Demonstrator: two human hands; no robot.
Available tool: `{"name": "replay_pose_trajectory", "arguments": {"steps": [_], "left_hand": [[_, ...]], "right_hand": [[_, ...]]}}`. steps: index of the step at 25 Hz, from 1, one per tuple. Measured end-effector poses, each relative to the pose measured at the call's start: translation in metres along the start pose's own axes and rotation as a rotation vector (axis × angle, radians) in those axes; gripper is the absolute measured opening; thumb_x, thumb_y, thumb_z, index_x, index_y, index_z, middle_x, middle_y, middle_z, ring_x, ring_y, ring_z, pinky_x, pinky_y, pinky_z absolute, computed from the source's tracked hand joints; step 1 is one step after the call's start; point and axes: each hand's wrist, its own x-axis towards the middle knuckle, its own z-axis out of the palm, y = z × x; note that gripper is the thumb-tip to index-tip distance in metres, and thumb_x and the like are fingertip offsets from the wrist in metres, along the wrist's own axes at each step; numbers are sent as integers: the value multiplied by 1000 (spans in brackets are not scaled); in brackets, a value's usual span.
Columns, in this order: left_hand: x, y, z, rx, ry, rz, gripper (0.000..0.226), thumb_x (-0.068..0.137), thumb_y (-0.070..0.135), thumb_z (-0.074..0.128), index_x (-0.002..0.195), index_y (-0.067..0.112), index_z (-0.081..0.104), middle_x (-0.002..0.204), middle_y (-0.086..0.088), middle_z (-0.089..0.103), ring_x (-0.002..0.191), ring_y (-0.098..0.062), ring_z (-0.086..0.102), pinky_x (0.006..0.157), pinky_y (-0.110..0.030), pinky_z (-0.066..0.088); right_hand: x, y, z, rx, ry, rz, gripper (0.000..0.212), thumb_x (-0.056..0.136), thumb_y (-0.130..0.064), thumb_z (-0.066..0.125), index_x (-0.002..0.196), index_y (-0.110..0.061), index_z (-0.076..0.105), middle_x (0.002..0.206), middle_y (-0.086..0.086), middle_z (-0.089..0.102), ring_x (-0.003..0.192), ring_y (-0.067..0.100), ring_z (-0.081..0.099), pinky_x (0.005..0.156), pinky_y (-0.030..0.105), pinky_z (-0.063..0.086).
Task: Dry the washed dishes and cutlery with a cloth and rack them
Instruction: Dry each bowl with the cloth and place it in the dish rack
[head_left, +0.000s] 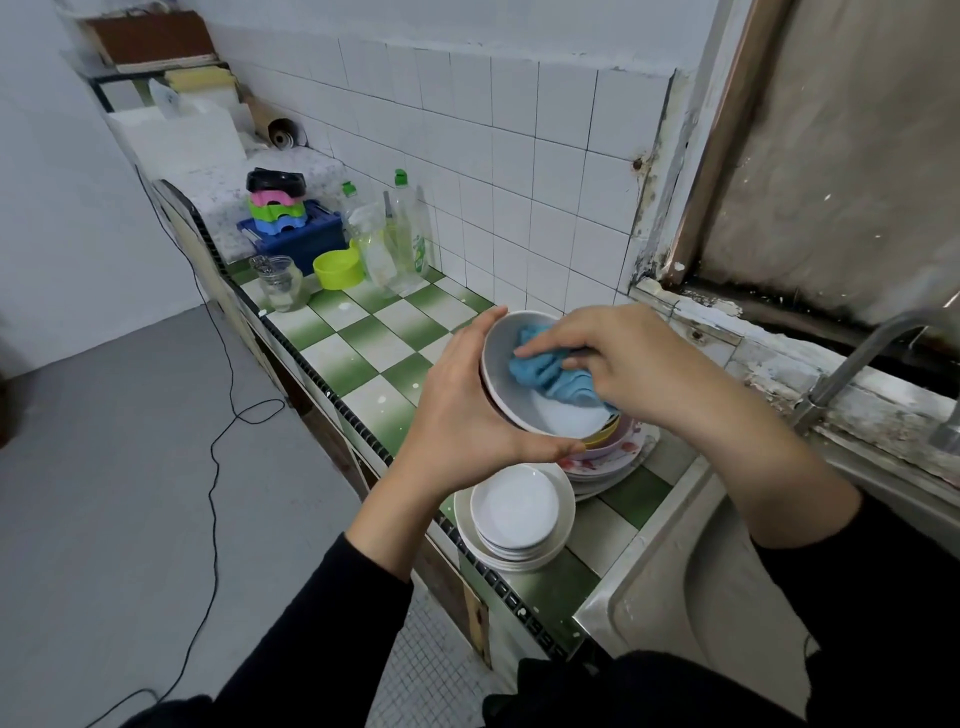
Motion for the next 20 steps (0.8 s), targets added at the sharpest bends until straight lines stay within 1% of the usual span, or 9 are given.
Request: {"name": "replay_pose_trajectory", "arguments": {"steps": [2, 5, 7, 9, 11, 12, 14, 16, 20], "left_hand": [[1, -1, 1, -21, -21, -3, 114, 35, 59, 83, 135, 20, 43, 131, 0, 57, 121, -16, 55, 100, -43, 47], [3, -7, -7, -22, -33, -60, 122, 32, 58, 85, 139, 21, 42, 128, 3, 58, 118, -15, 56, 98, -43, 49], [2, -9, -11, -17, -29, -62, 120, 31, 60, 85, 137, 25, 43, 127, 6, 58, 118, -13, 56, 98, -43, 48], [0, -8, -10, -32, -27, -60, 114, 31, 61, 85, 133, 30, 44, 127, 6, 58, 118, -12, 56, 98, -42, 48], [0, -6, -7, -37, -43, -53, 109, 31, 61, 84, 129, 33, 44, 125, 6, 59, 116, -12, 57, 97, -41, 49], [-1, -6, -6, -32, -56, -50, 112, 31, 61, 84, 130, 29, 45, 125, 5, 59, 115, -13, 58, 97, -41, 49], [-1, -8, -8, -23, -73, -60, 117, 30, 58, 84, 135, 24, 46, 123, 5, 60, 114, -13, 58, 96, -41, 49], [-1, -12, -11, -28, -79, -72, 116, 30, 56, 84, 135, 25, 46, 123, 6, 60, 113, -12, 58, 96, -41, 49], [-1, -9, -7, -51, -95, -65, 117, 31, 59, 88, 135, 25, 46, 124, 8, 60, 114, -10, 58, 96, -40, 50]], "right_hand": [[-1, -8, 7, 252, 68, 22, 51, 88, 2, 61, 108, -43, 69, 117, -5, 68, 108, 9, 62, 99, 24, 46], [-12, -12, 10, 483, -123, -26, 50, 86, -1, 66, 106, -47, 68, 116, -8, 70, 111, 6, 62, 101, 32, 48], [-15, -8, 6, 377, -170, -37, 48, 86, -3, 67, 107, -46, 68, 117, -9, 70, 111, 6, 62, 101, 32, 48], [-12, -4, 2, 263, -47, 21, 45, 86, -8, 68, 105, -48, 68, 116, -7, 70, 108, 6, 62, 99, 27, 48], [-10, -7, 5, 284, 60, 74, 39, 87, -11, 69, 104, -46, 69, 115, -5, 71, 105, 6, 62, 99, 26, 48], [-9, -7, 7, 335, 32, 64, 35, 87, -13, 69, 105, -43, 71, 113, -5, 71, 105, 7, 63, 99, 30, 48], [-14, -10, 7, 415, -175, 11, 33, 86, -15, 72, 109, -38, 71, 112, -6, 71, 106, 8, 64, 99, 37, 49], [-16, -9, -2, 372, -319, -10, 38, 83, -14, 75, 112, -38, 70, 113, -8, 71, 107, 8, 64, 98, 37, 50], [-14, -5, -12, 103, -169, 88, 44, 78, -16, 79, 112, -41, 69, 115, -10, 69, 101, 4, 62, 92, 21, 48]]}}
